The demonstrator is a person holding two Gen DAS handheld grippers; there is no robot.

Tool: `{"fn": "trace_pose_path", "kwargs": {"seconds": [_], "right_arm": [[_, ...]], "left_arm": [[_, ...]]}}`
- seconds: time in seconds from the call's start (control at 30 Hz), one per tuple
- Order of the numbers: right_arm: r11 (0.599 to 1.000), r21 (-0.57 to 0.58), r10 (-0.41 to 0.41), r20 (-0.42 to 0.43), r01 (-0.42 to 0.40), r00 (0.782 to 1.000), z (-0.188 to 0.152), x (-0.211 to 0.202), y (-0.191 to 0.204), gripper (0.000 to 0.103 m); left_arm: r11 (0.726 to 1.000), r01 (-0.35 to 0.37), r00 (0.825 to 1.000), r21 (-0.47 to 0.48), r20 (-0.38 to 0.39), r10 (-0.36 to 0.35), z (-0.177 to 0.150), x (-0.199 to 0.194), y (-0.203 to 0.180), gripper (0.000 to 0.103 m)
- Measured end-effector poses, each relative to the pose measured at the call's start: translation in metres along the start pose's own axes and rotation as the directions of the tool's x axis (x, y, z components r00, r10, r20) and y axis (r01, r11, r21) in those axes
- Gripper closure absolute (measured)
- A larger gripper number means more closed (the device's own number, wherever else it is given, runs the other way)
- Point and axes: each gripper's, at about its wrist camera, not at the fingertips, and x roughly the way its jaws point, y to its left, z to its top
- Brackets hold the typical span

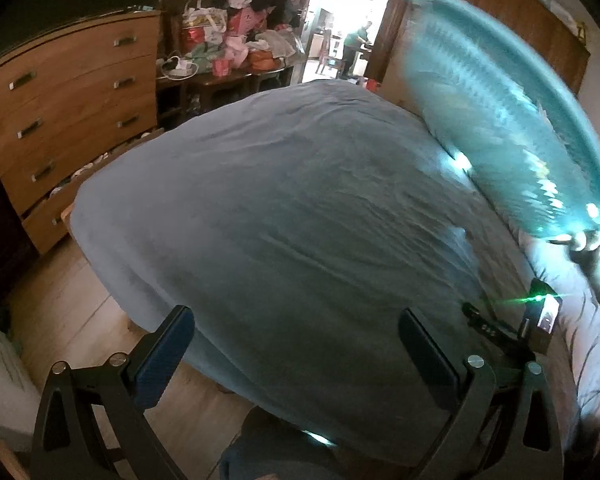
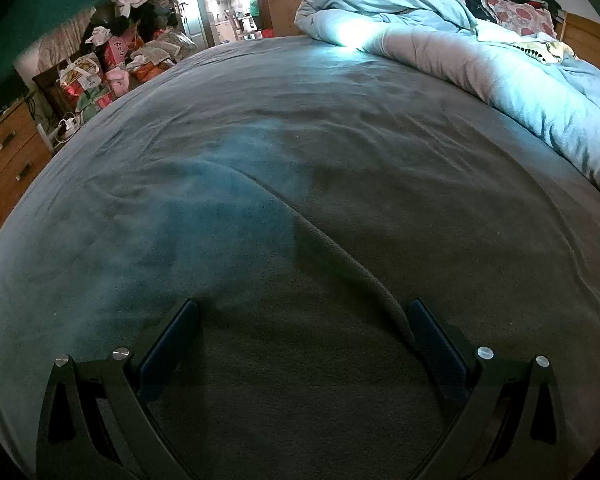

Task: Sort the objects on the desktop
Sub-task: 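Lift the teal colander basket over the bed with the right hand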

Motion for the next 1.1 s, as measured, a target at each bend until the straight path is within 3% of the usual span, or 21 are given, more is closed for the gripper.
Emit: {"fn": "trace_pose_path", "kwargs": {"seconds": [0.5,1.1], "right_arm": [[1.000,0.000,0.000,0.000,0.000,1.000,0.000,0.000,0.000,0.001],[1.000,0.000,0.001,0.000,-0.001,1.000,0.000,0.003,-0.001,0.001]], "left_arm": [[0.995,0.059,0.998,0.079,-0.017,-0.058,-0.006,-0.002,-0.063,0.000],[0.998,-0.046,0.998,0.048,-0.040,0.048,-0.025,-0.007,-0.052,0.000]]}}
